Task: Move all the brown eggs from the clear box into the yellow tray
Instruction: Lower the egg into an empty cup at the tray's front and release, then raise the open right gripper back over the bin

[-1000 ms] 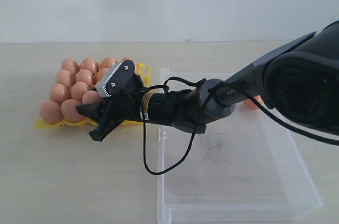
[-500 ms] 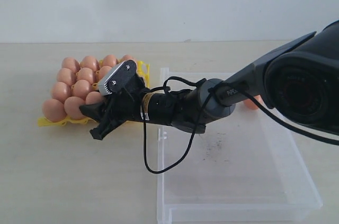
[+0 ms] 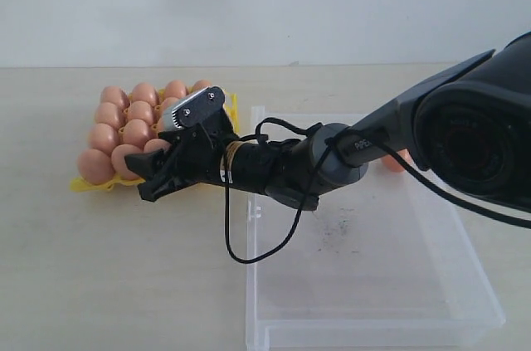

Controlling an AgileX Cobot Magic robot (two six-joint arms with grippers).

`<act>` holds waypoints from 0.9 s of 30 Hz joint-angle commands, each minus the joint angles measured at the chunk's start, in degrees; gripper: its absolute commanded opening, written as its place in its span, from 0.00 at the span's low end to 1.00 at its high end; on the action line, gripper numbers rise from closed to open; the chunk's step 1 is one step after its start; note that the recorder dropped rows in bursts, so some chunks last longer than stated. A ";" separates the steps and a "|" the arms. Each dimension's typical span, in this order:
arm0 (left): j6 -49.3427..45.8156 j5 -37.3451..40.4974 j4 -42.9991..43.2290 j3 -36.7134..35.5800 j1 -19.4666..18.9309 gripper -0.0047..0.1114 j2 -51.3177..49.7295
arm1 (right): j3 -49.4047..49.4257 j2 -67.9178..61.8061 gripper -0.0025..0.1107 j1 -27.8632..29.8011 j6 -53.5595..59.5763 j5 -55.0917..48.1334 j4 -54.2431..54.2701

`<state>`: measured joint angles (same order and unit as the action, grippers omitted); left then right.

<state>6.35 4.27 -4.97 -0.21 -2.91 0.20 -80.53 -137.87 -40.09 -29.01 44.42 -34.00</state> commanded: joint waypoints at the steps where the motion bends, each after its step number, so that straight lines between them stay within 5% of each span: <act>1: 0.07 -0.32 -0.03 0.21 0.22 0.07 -0.20 | -0.13 0.25 0.55 0.21 -0.90 -2.71 2.30; 21: 0.07 -0.32 -0.03 0.21 0.22 0.07 -0.20 | -0.13 11.83 0.52 0.21 -0.03 -20.00 4.25; 24: 0.07 -0.32 -0.03 0.21 0.22 0.07 -0.20 | -0.13 14.80 0.35 0.21 -0.03 -25.46 3.93; 27: 0.07 -0.32 -0.03 0.21 0.22 0.07 -0.20 | -0.13 18.68 0.01 0.21 -0.03 -34.45 0.13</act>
<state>6.35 4.27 -4.97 -0.21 -2.91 0.20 -80.53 -122.80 -40.09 -29.24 17.35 -30.99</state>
